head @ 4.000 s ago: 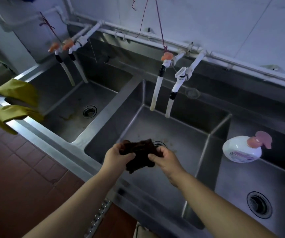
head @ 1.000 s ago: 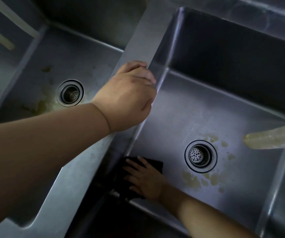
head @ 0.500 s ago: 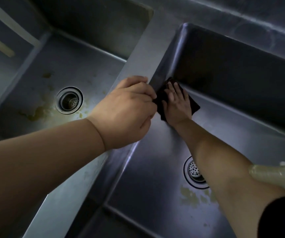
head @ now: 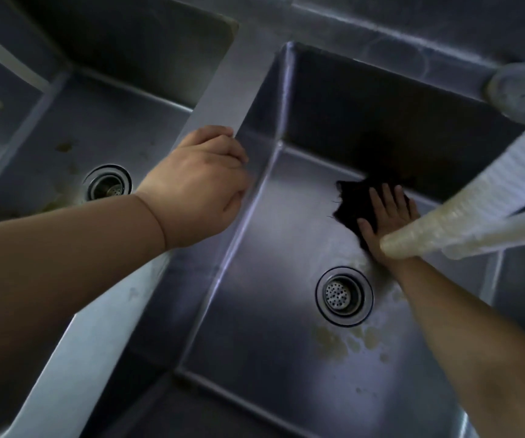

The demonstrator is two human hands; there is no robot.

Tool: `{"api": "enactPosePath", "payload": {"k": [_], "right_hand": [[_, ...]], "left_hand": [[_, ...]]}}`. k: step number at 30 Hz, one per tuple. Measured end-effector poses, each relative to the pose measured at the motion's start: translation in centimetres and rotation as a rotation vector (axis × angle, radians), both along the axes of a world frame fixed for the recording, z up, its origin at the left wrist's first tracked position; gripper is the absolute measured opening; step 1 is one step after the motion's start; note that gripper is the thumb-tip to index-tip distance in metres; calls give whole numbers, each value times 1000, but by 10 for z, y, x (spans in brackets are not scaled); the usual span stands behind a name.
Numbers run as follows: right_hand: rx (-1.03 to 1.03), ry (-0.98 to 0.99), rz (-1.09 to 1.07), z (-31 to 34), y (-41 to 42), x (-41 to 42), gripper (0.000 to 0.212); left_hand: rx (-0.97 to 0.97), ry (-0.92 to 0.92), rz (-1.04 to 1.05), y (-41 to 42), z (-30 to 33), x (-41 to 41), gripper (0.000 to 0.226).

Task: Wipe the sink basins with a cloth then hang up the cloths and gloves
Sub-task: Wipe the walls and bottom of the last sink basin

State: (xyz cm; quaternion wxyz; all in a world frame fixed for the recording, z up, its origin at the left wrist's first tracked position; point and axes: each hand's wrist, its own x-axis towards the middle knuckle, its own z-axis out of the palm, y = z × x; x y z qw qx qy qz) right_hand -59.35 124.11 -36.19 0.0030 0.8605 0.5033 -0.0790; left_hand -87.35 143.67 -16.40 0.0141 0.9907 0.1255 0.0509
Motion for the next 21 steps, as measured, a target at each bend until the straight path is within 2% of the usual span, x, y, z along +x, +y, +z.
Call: {"api": "enactPosePath", "payload": {"k": [6, 13, 16, 21], "right_hand": [[-7, 17, -395, -4, -87, 8, 63], [-58, 29, -454, 10, -166, -74, 75], [-77, 31, -402, 7, -185, -123, 74], [-115, 54, -8, -8, -194, -188, 85]], "left_hand": [[60, -11, -11, -3, -3, 0, 31], [88, -46, -16, -8, -4, 0, 30], [110, -61, -5, -11, -5, -1, 26], [127, -90, -12, -9, -8, -1, 24]]}}
